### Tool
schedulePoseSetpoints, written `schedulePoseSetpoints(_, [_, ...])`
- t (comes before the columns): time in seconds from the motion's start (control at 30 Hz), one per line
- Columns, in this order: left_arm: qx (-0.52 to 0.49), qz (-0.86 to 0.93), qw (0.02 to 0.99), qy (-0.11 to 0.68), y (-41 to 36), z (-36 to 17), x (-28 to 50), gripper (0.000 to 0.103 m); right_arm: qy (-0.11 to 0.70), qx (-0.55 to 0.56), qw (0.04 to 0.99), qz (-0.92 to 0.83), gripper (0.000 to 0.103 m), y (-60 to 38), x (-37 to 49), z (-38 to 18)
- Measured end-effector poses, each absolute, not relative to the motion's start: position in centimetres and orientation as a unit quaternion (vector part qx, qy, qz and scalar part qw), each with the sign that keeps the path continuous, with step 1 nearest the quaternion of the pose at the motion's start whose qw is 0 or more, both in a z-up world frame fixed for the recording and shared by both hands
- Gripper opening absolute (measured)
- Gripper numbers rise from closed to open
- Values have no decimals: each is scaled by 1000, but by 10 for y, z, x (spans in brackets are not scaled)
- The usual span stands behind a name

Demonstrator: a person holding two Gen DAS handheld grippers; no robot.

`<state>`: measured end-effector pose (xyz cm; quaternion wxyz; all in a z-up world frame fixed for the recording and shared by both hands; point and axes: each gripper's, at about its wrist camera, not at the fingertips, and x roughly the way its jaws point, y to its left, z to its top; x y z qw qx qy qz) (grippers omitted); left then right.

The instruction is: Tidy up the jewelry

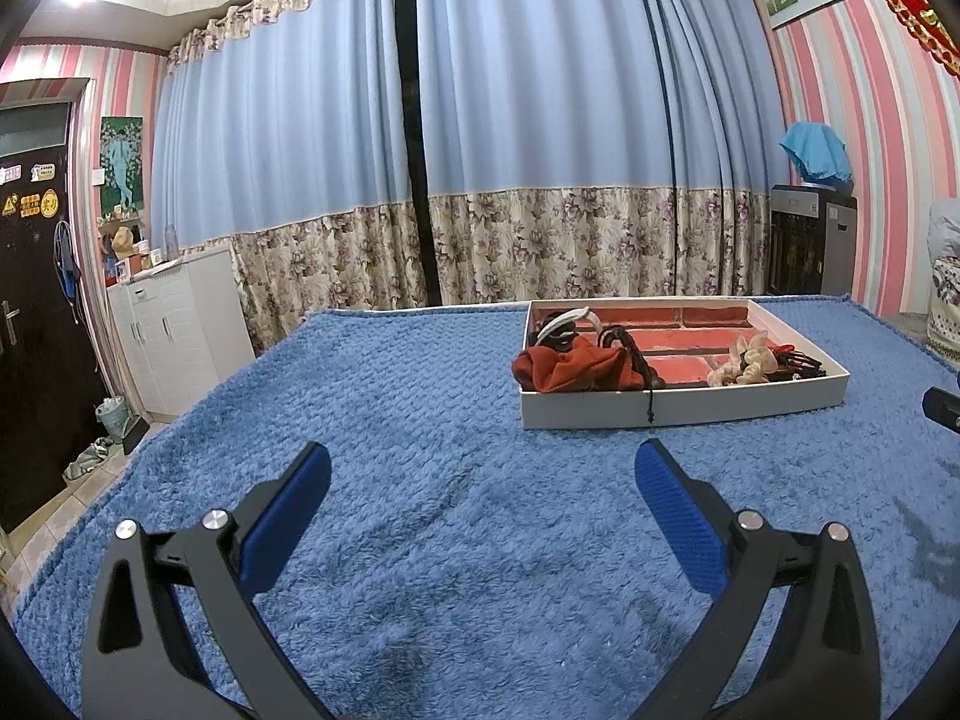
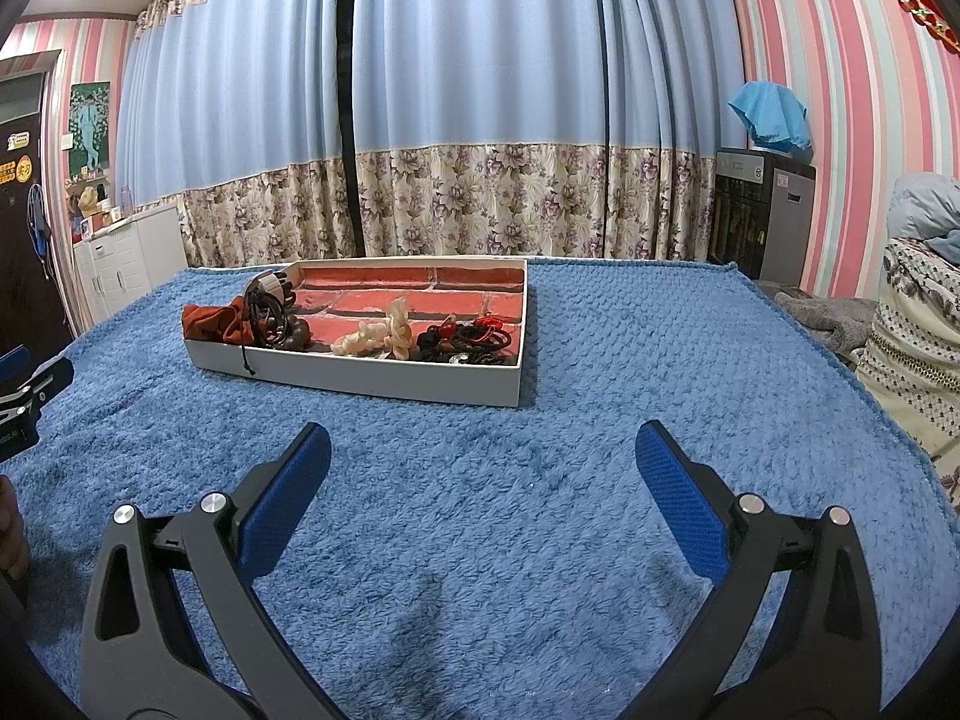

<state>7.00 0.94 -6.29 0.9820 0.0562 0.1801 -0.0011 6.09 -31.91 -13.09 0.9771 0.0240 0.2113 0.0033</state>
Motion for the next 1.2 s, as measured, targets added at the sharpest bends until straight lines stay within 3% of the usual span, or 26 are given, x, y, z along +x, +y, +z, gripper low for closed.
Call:
schedulePoseSetpoints(0.67, [72,-1,983,166,5,-60,61,99,211,25,977,3,99,-320,60,-130])
schedulePoseSetpoints(1.2, [46,-2,978,203,13,-63,73,99,213,23,977,2,99,-319,62,-131])
